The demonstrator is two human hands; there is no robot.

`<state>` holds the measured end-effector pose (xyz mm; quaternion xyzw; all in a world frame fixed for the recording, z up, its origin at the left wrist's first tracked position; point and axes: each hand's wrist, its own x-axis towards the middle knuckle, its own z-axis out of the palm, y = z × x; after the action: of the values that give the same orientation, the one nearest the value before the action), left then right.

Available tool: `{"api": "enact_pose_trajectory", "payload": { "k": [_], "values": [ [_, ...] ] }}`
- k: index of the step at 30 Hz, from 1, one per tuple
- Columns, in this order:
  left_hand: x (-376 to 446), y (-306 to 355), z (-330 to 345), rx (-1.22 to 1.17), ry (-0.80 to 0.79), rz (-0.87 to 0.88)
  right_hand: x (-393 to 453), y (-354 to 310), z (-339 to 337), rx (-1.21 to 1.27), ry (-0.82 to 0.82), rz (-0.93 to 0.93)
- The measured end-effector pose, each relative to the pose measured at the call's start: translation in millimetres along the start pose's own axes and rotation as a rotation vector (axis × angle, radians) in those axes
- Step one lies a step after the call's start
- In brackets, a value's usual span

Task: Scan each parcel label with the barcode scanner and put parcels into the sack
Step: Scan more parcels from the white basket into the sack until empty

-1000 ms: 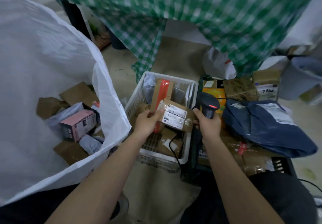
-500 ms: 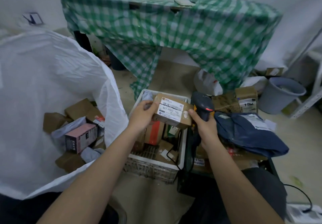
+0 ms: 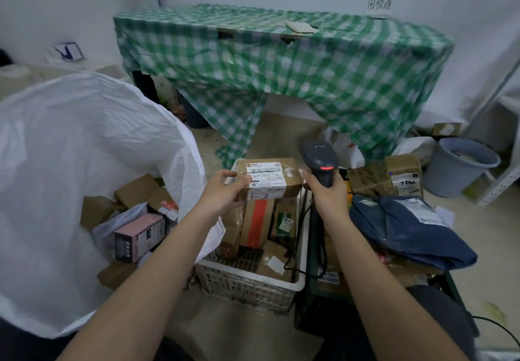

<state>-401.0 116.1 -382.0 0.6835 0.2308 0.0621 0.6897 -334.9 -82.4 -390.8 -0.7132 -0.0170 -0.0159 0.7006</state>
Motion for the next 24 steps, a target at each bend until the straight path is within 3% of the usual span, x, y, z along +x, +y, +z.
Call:
{"api": "enact_pose_trajectory", "payload": {
  "k": [3, 7, 14, 24],
  "values": [
    [8, 10, -3, -0.092, 0.044, -0.041, -7, -8, 0, -0.028, 0.046, -0.057],
    [22, 25, -7, -0.216, 0.051, -0.133, -20, -10, 0, -0.099, -0.04, -0.088],
    [37, 38, -13, -0.203, 0.048, -0.184, -29, -2, 7, -0.323, -0.186, -0.083],
    [39, 33, -18, -0.205, 0.03, -0.186, -34, -1, 14, -0.38, -0.236, -0.071]
  ]
}}
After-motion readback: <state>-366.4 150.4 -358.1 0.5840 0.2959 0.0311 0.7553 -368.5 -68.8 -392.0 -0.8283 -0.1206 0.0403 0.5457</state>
